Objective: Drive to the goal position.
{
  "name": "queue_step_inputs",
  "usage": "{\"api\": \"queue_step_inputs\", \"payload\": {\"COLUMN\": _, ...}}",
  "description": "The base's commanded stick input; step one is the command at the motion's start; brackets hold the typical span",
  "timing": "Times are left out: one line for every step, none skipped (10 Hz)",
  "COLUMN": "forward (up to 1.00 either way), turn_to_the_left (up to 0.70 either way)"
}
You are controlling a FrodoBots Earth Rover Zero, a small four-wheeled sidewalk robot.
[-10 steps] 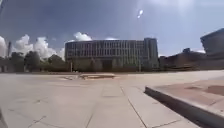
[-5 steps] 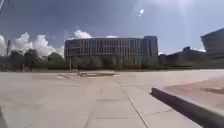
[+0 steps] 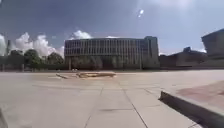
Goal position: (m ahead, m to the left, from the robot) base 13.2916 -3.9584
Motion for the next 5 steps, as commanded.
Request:
{"api": "queue_step_inputs", "payload": {"forward": 1.00, "turn_to_the_left": -0.27}}
{"api": "queue_step_inputs", "payload": {"forward": 1.00, "turn_to_the_left": -0.27}}
{"api": "queue_step_inputs", "payload": {"forward": 1.00, "turn_to_the_left": -0.27}}
{"api": "queue_step_inputs", "payload": {"forward": 1.00, "turn_to_the_left": -0.27}}
{"api": "queue_step_inputs", "payload": {"forward": 1.00, "turn_to_the_left": -0.27}}
